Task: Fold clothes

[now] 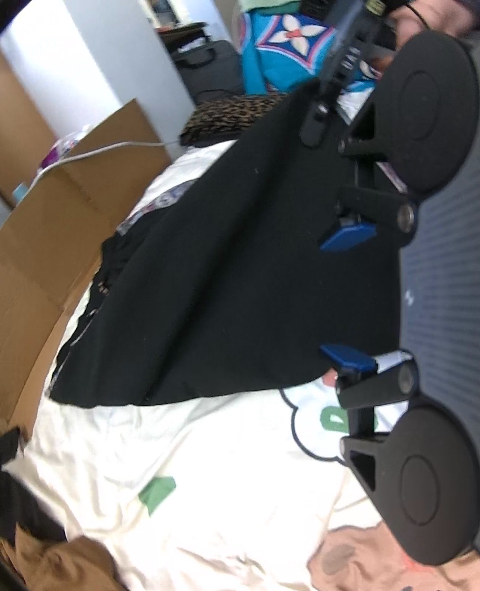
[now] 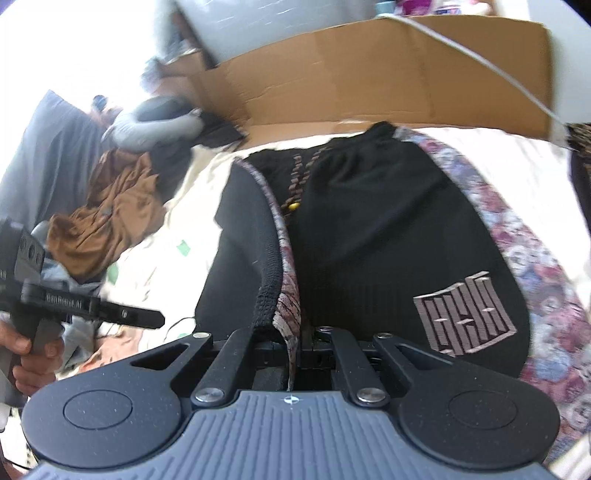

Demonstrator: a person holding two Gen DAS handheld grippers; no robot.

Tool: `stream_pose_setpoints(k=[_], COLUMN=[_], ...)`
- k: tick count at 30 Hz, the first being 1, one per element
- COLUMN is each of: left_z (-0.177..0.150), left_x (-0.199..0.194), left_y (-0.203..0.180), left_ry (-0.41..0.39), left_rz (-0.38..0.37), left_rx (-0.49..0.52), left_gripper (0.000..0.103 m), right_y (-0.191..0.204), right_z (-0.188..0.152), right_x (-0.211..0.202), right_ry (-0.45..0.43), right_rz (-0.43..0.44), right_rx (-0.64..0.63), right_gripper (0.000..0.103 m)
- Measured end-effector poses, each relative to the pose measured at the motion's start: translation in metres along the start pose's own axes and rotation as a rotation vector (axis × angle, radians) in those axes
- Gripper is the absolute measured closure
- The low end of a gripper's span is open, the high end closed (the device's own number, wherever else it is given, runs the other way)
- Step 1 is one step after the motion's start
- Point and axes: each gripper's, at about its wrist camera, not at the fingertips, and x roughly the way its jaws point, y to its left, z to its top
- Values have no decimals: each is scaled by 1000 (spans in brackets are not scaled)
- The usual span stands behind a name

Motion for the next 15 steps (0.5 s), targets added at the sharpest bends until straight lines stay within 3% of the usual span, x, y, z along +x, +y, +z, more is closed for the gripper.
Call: stream_pose_setpoints(k=[15], left_z=[-14], left_x=[33], left_y=[-18], left_ry=[98], left_rz=[22], left_rx=[42], left_gripper=[43], right_y=[-80], right_z=[-4], right_x=[-46], right_ry=[-65], right_rz=[-171], right_rx=[145], right_gripper=[102])
